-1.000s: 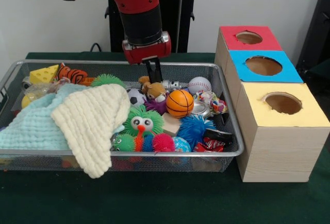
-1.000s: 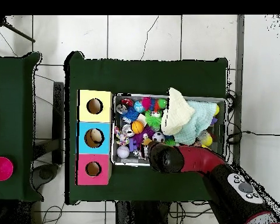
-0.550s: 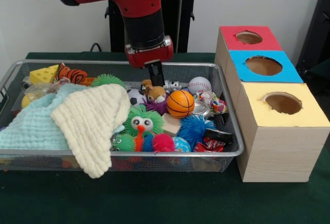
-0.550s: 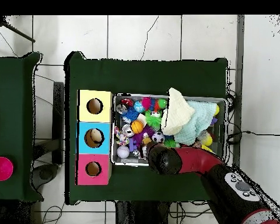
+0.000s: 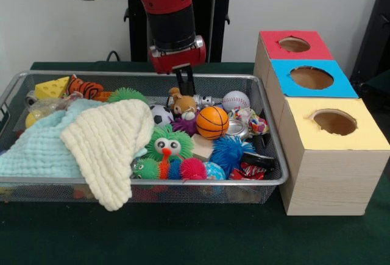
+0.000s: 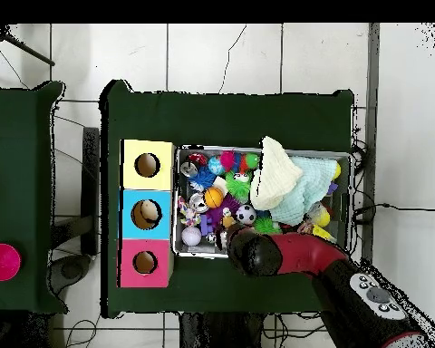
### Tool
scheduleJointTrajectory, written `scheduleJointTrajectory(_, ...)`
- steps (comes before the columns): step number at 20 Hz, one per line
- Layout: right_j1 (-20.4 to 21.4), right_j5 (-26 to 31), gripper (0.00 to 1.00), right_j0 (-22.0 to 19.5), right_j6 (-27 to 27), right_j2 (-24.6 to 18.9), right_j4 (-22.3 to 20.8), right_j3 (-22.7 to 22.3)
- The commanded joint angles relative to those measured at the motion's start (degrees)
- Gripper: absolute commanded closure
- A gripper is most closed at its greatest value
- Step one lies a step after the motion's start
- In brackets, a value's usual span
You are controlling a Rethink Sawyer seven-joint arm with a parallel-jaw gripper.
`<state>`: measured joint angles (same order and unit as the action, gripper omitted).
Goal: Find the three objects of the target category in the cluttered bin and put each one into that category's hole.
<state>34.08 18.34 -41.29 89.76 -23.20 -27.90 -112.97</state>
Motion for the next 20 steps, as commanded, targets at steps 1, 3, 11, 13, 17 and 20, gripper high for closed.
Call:
scheduleJointTrajectory(1,19.3,4.7,1.00,1.2,8.7,-1.9,7.2,-9.4)
scheduleJointTrajectory(3,22.8,7.4,1.00,2.4,8.2,-1.2,9.3,-10.0)
scheduleJointTrajectory(11,27.7,13.1,1.00,5.2,5.9,0.9,13.0,-9.8)
scheduleJointTrajectory(13,28.1,12.6,1.00,5.7,6.5,1.3,13.4,-10.5)
scheduleJointTrajectory(17,27.0,9.4,1.00,6.2,7.8,2.1,13.3,-11.6)
scheduleJointTrajectory(20,23.4,7.3,1.00,6.0,7.3,2.1,12.3,-10.3)
